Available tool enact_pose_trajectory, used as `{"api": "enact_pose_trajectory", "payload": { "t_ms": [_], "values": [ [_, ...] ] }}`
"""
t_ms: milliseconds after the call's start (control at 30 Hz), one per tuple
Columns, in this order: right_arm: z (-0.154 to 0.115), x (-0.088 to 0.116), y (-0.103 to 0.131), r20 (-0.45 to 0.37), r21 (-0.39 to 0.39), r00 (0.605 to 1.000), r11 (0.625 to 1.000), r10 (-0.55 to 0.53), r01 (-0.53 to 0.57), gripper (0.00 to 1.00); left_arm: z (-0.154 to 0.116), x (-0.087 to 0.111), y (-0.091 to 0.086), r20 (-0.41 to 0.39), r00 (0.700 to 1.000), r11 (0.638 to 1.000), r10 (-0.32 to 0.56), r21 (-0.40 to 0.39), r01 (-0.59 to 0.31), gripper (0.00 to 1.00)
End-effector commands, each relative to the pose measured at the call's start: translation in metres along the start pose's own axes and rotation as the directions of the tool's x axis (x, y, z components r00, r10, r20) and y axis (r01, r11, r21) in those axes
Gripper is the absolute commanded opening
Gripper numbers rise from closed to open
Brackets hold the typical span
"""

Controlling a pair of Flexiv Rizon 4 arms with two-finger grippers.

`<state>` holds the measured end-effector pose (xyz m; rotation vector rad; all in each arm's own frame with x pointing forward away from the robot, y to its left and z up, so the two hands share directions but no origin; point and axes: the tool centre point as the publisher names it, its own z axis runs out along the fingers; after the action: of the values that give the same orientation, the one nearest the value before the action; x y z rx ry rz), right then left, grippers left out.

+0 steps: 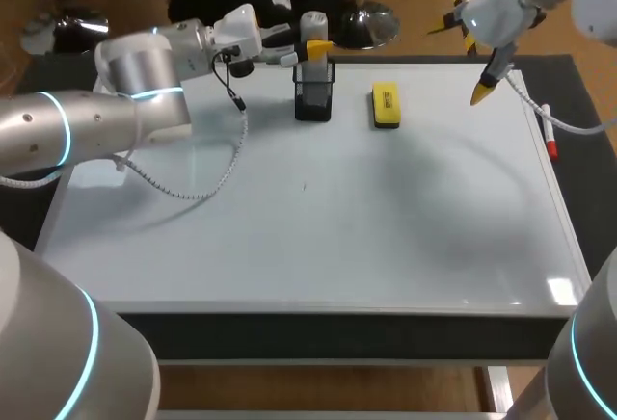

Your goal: Pick up the inspection probe, press it on each red-marked spot on the whiteboard one by one, put down the probe, pick up the eraser, and wipe off all the red marks.

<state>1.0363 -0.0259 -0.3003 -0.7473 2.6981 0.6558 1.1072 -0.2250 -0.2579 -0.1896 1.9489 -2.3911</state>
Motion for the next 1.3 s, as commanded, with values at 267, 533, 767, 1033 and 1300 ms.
{"api": "enact_pose_trajectory", "payload": {
  "t_ms": [267,533,767,1033,1300],
  "values": [
    [0.000,0.000,0.000,-0.003,0.002,1.000,1.000,-0.002,0.002,1.00,-0.001,0.000,0.009,-0.010,1.000,1.000,-0.004,-0.004,0.004,0.00],
    [0.000,0.000,0.000,-0.003,0.002,1.000,1.000,-0.002,0.002,1.00,-0.001,0.005,0.008,-0.019,1.000,1.000,0.013,0.005,-0.013,1.00],
    [0.000,0.000,0.000,-0.003,0.002,1.000,1.000,-0.002,0.002,1.00,-0.003,0.008,0.001,-0.021,0.999,0.999,0.034,-0.001,-0.034,1.00],
    [0.000,0.000,0.000,-0.003,0.002,1.000,1.000,-0.002,0.002,1.00,-0.012,0.011,-0.005,-0.048,0.992,0.986,0.120,-0.113,-0.124,1.00],
    [0.000,0.000,0.000,-0.003,0.002,1.000,1.000,-0.002,0.002,1.00,-0.027,0.013,-0.011,-0.063,0.984,0.967,0.169,-0.183,-0.178,1.00]
  ]
}}
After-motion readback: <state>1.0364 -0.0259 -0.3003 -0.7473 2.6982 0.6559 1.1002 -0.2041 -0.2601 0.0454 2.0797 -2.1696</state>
